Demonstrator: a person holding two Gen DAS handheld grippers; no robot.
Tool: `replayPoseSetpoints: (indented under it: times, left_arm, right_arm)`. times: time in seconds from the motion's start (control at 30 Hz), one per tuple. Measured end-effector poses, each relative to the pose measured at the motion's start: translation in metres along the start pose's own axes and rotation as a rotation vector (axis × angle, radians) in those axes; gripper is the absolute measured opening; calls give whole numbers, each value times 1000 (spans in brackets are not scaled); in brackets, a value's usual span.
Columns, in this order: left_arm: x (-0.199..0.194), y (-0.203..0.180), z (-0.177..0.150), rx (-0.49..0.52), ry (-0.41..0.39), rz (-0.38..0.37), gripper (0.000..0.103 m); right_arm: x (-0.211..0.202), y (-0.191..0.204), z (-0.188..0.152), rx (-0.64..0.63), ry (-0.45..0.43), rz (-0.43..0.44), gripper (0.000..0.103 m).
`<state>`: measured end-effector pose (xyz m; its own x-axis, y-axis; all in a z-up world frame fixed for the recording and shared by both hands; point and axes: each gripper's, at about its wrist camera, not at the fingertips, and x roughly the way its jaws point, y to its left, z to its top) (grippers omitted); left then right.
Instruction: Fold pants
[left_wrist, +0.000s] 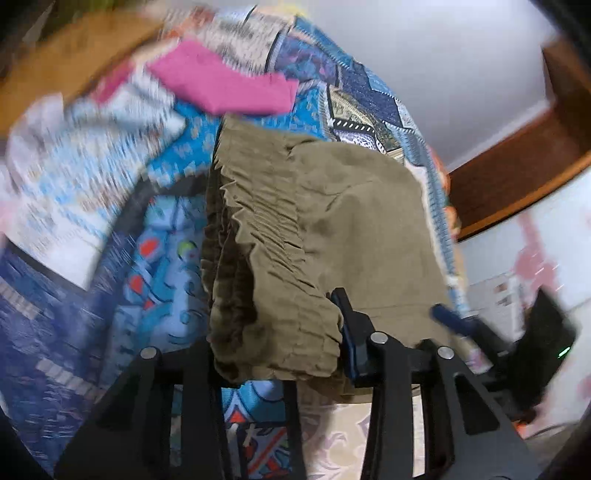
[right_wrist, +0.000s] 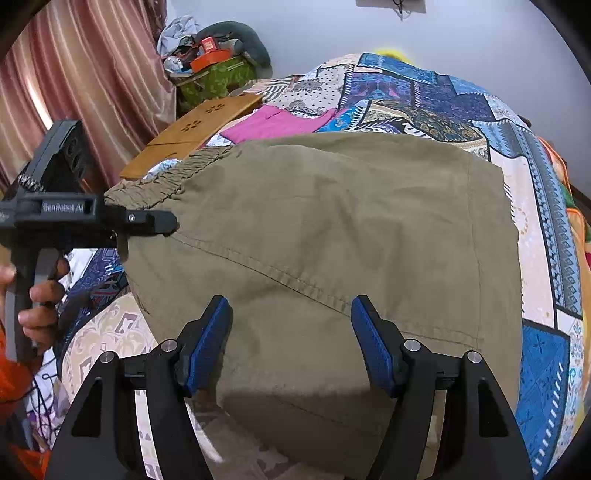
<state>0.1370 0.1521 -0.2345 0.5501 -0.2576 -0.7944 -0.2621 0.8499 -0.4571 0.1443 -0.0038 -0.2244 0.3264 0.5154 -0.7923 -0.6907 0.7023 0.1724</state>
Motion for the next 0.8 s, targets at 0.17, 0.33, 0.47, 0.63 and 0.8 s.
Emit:
replayPoseSetpoints:
  times: [0.17, 0.33, 0.47, 0.63, 0.8]
  left_arm:
    - [-21, -25, -6, 194, -102, 227, 37]
    - [-38, -26, -3, 284, -173, 405, 37]
    - [-53, -37, 5, 345, -242, 498, 36]
    - [-69, -84, 12, 455, -329, 478, 31]
    - [-75, -144, 11, 579, -376, 369, 28]
  right_arm:
    - [-15, -10, -6, 61, -4, 3, 65]
    - [-27, -28, -21, 100, -3, -18, 64]
    - [-36, -41, -32, 143, -14, -40, 64]
    - [-38, -44, -41, 181, -54, -29, 65]
    - [-37, -46, -43, 186, -72, -24, 65]
